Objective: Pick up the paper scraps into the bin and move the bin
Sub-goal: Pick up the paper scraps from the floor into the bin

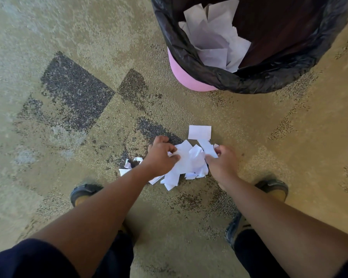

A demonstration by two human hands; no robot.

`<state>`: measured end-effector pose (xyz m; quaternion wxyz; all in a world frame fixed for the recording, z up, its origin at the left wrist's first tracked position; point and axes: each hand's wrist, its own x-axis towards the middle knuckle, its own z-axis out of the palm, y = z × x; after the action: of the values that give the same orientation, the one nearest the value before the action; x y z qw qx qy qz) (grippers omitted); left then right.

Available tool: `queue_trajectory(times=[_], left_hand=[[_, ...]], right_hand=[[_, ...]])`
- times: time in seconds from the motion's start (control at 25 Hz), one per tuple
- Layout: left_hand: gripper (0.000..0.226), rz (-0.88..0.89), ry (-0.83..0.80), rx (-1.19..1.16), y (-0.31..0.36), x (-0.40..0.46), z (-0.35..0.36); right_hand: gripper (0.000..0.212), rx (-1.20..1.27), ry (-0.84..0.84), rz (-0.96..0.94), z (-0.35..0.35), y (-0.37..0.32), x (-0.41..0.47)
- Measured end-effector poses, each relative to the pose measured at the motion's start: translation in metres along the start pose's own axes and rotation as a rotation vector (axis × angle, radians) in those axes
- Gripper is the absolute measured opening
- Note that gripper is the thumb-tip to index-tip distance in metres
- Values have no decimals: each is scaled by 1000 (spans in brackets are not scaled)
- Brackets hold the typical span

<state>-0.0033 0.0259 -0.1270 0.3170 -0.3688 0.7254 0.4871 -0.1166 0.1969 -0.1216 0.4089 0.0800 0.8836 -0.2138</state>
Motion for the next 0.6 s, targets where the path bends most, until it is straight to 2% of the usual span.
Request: queue_trajectory(times=[0.12, 0.2, 0.32, 0.44, 0.52, 0.6], left_hand=[[20, 9, 48, -41, 8, 6, 13], [8, 26, 74, -69, 14, 6, 16], [20, -63, 122, -185, 13, 8, 17], [6, -162, 91, -415, 13, 6, 15], [11, -182, 76, -499, 14, 4, 12], [13, -190, 66, -587, 15, 0, 9]], right_hand=[[6, -83, 26, 2, 12, -3, 6], [8, -66, 39, 34, 15, -5, 8], [26, 61, -18, 85, 16, -6, 2], [33, 227, -109, 135, 17, -3, -9], [35, 382, -189, 199, 17, -5, -13], [27, 518, -284, 230, 17, -12, -19]])
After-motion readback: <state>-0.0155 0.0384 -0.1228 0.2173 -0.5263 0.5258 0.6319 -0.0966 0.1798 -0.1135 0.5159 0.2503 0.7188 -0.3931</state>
